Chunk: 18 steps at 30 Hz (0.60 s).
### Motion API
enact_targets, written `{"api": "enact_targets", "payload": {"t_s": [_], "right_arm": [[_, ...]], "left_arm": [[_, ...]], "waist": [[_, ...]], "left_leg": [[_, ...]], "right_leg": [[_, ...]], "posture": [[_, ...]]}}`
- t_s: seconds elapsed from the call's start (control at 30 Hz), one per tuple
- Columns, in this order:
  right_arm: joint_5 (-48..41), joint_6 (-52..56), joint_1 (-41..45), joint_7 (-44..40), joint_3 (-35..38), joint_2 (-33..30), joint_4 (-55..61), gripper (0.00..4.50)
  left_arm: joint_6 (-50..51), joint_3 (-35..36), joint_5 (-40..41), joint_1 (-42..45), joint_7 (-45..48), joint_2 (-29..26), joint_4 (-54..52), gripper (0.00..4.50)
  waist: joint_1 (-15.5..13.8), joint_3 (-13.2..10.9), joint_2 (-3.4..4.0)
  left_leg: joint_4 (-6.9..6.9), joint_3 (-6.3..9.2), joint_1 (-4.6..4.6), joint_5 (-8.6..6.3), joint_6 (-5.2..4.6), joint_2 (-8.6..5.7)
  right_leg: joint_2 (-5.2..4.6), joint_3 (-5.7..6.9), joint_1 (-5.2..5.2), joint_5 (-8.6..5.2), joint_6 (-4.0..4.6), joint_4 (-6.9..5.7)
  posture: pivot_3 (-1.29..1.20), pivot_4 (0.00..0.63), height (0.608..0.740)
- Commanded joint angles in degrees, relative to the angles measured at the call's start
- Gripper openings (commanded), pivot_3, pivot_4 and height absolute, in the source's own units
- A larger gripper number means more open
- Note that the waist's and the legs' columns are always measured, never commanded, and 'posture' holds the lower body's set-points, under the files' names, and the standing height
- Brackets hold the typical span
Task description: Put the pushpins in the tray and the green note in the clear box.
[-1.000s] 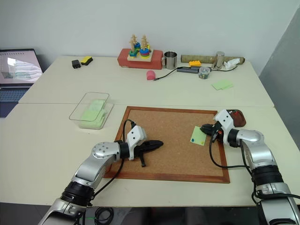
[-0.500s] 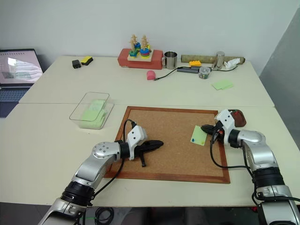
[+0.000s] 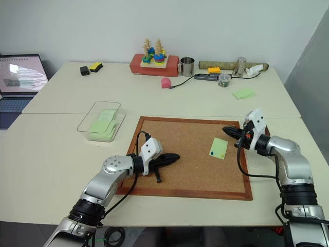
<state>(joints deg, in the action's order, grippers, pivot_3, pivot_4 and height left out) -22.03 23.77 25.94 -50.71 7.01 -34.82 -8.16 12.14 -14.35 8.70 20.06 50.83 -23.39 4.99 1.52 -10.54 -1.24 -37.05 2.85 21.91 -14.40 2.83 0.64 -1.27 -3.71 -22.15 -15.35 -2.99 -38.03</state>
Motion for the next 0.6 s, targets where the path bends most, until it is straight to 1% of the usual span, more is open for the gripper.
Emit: {"api": "enact_targets", "payload": {"t_s": [0.03,0.13,0.27,0.43,0.47,0.5,0.53,0.57,0.6], "right_arm": [[4.8,-4.2,1.8,4.2,2.1,-3.7,-3.7,0.05],[9.7,-7.8,2.7,7.8,1.2,-5.7,-8.0,0.05],[15.5,-12.0,3.8,12.5,-0.6,-6.6,-14.0,0.05],[17.6,-13.1,5.8,15.7,-0.6,-5.6,-19.5,0.05],[17.5,-12.7,6.2,15.8,-0.6,-5.4,-20.3,0.45],[17.4,-12.5,6.4,15.7,-0.6,-5.3,-20.8,0.45],[17.5,-12.5,6.5,16.1,-0.6,-5.1,-21.2,0.58],[17.6,-12.6,6.6,16.4,-0.7,-5.0,-21.5,0.92],[17.7,-13.0,6.8,16.8,-0.5,-4.9,-21.8,1.02]], "left_arm": [[1.4,-2.1,-1.5,-1.2,0.1,0.4,0.8,0.0],[1.1,-2.6,-1.8,-1.2,0.3,0.4,0.8,0.0],[0.1,-3.6,-2.9,-1.3,0.7,0.1,0.9,0.0],[0.2,-3.5,-3.0,-1.3,0.6,0.4,0.8,0.0],[0.3,-3.5,-3.0,-1.2,0.7,0.4,0.7,0.0],[0.3,-3.5,-3.0,-1.2,0.7,0.3,0.6,0.0],[0.4,-3.5,-3.0,-1.3,0.7,0.2,0.4,0.0],[0.5,-3.4,-3.0,-1.4,0.7,0.1,0.2,0.0],[0.5,-3.3,-3.0,-1.4,0.8,-0.1,0.1,0.0]], "waist": [[0.0,0.0,0.0],[0.0,0.0,0.01],[0.0,0.0,0.07],[0.0,0.1,0.1],[0.0,0.1,0.11],[0.0,0.1,0.11],[0.0,0.1,0.11],[0.0,0.1,0.11],[0.0,0.1,0.11]], "left_leg": [[0.0,0.0,0.0,0.0,0.0,0.0],[0.0,-0.02,-0.01,0.0,0.0,-0.02],[0.01,-0.04,-0.01,0.0,0.0,-0.02],[0.01,-0.06,-0.01,0.0,0.0,-0.04],[0.01,-0.06,-0.01,0.0,0.0,-0.05],[0.01,-0.06,-0.01,0.0,0.0,-0.06],[0.01,-0.06,-0.01,0.0,0.0,-0.06],[0.01,-0.06,-0.01,0.0,0.0,-0.06],[0.01,-0.05,-0.01,0.0,0.0,-0.06]], "right_leg": [[0.0,0.0,0.0,0.0,0.0,0.0],[-0.01,-0.01,0.01,0.0,0.0,0.01],[0.0,-0.03,0.0,0.0,0.0,0.02],[-0.02,-0.06,0.01,0.0,-0.01,0.03],[-0.03,-0.06,0.01,0.0,-0.01,0.03],[-0.04,-0.06,0.01,0.01,-0.01,0.03],[-0.04,-0.06,0.01,0.01,-0.01,0.03],[-0.04,-0.06,0.01,0.01,-0.01,0.04],[-0.04,-0.05,0.02,0.01,-0.01,0.04]], "posture": [[0.0,0.15,0.74],[0.0,0.15,0.74],[0.0,0.15,0.74],[0.0,0.15,0.74],[0.0,0.15,0.74],[0.0,0.15,0.74],[0.0,0.15,0.74],[0.0,0.15,0.74],[0.0,0.15,0.74]]}}
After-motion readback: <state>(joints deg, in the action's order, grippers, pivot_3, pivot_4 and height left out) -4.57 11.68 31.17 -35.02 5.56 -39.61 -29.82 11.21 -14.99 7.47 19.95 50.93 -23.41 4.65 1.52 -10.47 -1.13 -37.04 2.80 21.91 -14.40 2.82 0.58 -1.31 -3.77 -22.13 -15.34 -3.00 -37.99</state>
